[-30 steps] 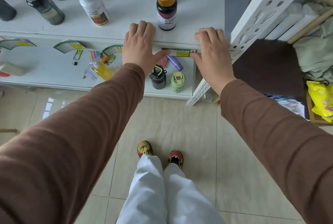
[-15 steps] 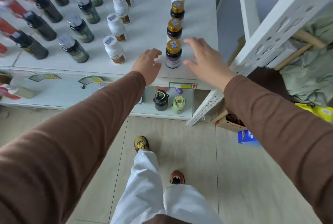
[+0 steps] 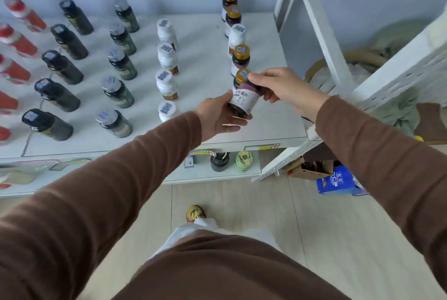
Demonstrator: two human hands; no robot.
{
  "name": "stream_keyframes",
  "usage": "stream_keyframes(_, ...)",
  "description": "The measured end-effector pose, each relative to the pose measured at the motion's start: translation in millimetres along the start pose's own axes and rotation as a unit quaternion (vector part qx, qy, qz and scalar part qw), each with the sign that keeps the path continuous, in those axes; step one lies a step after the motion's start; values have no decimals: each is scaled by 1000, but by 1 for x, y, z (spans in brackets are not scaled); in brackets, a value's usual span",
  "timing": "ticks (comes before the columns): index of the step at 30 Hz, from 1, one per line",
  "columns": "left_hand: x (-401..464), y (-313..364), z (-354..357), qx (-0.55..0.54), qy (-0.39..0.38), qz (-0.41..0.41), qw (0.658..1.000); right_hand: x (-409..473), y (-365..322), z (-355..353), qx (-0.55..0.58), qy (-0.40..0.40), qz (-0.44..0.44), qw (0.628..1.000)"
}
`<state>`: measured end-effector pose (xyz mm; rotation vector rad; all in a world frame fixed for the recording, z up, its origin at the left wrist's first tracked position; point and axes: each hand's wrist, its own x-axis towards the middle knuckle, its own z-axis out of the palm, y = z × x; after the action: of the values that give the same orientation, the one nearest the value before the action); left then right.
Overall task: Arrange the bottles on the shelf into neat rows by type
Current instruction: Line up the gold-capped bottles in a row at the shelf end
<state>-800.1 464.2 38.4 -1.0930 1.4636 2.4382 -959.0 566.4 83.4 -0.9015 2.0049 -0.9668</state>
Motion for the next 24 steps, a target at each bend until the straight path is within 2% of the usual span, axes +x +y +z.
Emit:
stream_keyframes(2,0,7,-6,-26,-18,-22,999,0,-5,3,7,12,25,1000)
stream_keyframes(6,2,11,-15,6,-42,-29,999,-1,-7,7,17,7,49,999)
stream_keyframes(8,4,9,-17,43,-33,2,999,-3,-6,7,19,-2,29,999)
stream_keyframes(11,8,5,-17,144,-20,72,987,-7,-4,5,-89,-3,-37,995)
stream_keyframes(16,20,-1,-16,324,15,119,939,-11,6,11,-256,-5,-125,959)
stream_keyframes(19,23,-1,-17,459,49,131,877,-8,18,19,-309,-28,-150,939)
stream_keyframes(22,18,6,-21,535,50,138,832,-6,24,21,-331,-47,-164,928)
stream_keyframes(24,13,16,-26,587,62,167,790,-4,21,16,-326,-71,-157,930)
